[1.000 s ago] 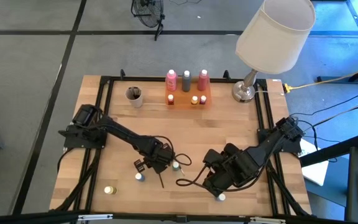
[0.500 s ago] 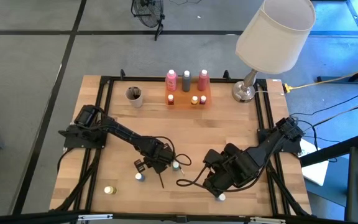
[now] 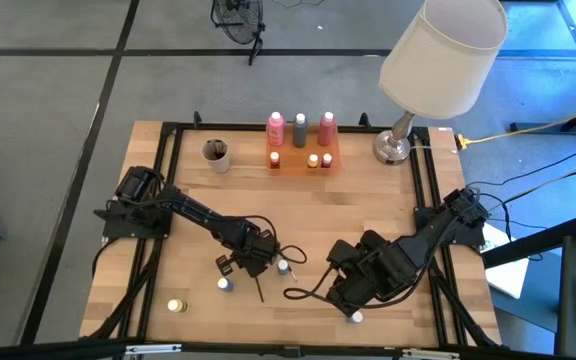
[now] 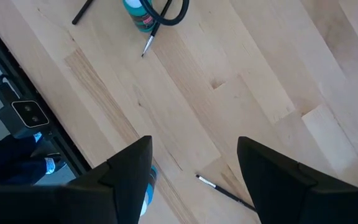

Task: Pick & Place Paint Supplies
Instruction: Put the silver paint brush into the white cup

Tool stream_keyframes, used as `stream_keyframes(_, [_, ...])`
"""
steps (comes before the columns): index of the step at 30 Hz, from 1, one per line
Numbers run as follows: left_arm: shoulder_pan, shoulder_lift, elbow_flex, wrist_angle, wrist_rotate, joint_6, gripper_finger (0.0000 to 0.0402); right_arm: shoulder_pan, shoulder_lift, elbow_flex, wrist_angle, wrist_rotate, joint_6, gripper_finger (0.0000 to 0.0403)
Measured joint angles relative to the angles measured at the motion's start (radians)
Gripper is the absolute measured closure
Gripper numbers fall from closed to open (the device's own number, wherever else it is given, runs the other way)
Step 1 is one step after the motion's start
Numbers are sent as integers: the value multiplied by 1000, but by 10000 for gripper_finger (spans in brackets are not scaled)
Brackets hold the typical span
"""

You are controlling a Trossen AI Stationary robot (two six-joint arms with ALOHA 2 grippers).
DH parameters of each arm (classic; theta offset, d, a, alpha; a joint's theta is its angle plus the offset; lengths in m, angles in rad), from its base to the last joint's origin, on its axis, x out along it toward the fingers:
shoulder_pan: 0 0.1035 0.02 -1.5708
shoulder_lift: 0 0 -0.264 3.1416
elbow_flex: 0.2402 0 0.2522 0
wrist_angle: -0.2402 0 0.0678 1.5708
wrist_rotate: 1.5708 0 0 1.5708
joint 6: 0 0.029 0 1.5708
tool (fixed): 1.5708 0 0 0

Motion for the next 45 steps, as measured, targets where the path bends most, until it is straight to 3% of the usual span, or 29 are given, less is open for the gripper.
stream_keyframes(12, [0,0,-1,8,-15,18,395,-1,0,0,0,4,2,162])
stream_keyframes(32, [0,-30,-3,-28,-24,-53,398,-4,0,0,0,12,2,162])
stream_keyframes(45, [-5,-71,8,-180,-97,-70,399,-4,1,0,5,51,-6,162])
